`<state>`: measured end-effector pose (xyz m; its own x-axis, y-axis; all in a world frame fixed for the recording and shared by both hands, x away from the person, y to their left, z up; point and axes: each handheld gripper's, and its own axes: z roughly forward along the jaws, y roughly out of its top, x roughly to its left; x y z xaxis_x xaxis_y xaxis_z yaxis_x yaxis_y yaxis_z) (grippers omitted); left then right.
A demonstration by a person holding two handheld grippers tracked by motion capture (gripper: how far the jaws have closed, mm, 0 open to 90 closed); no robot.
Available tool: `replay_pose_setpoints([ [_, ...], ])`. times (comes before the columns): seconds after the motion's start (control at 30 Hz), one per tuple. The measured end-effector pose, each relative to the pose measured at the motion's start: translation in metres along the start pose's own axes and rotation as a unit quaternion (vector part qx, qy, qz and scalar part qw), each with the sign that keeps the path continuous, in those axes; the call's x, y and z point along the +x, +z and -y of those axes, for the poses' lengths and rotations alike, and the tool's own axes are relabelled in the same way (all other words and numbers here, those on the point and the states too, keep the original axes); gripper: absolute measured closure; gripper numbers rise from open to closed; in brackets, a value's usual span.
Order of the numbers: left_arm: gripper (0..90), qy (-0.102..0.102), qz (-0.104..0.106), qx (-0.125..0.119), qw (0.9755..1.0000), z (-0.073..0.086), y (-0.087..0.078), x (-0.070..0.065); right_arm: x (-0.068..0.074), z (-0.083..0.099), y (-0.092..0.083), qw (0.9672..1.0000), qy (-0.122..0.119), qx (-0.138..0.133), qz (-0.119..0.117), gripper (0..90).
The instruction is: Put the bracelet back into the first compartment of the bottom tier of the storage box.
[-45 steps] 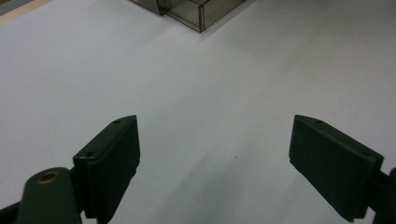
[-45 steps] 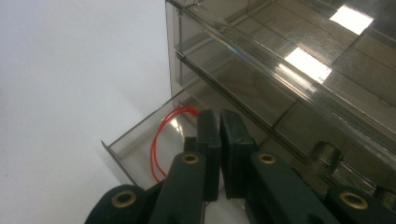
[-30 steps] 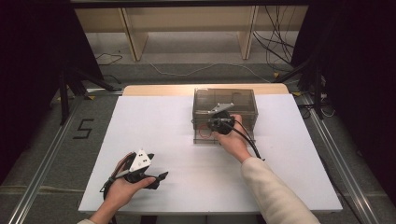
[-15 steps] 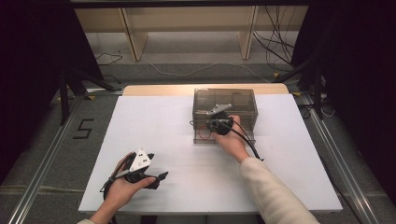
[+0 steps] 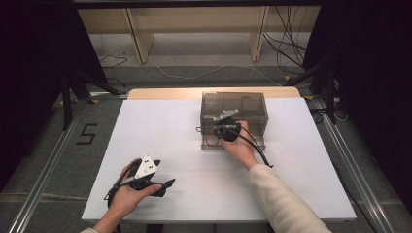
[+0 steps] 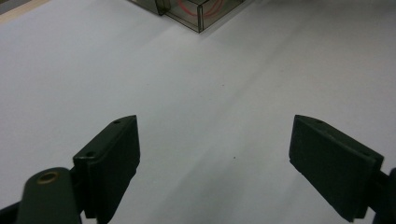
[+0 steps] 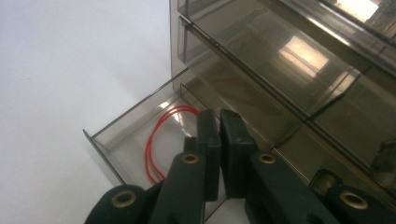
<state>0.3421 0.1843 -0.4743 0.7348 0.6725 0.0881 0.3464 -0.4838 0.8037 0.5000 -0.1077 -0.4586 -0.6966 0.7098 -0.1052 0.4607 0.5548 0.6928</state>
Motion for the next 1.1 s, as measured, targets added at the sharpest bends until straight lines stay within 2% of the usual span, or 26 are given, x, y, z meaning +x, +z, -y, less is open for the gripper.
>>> replay_pose_setpoints([
  [0.47,16.2,0.0,0.001,0.0,1.0,0.0,0.0,0.0,0.001,0.004,0.01,0.9997,0.004,0.02,-0.012,87.4],
  [0.73,16.2,0.001,0.001,0.0,1.0,0.0,0.0,0.0,-0.002,0.007,0.014,0.9992,0.02,0.029,-0.02,85.7],
  [0.9,16.2,0.001,0.001,0.0,1.0,0.0,0.001,0.0,-0.004,0.008,0.014,0.9989,0.027,0.032,-0.023,82.8],
  [1.1,16.2,0.0,0.001,0.0,1.0,0.0,0.0,0.0,-0.008,0.008,0.006,0.9984,0.04,0.027,-0.029,77.4],
])
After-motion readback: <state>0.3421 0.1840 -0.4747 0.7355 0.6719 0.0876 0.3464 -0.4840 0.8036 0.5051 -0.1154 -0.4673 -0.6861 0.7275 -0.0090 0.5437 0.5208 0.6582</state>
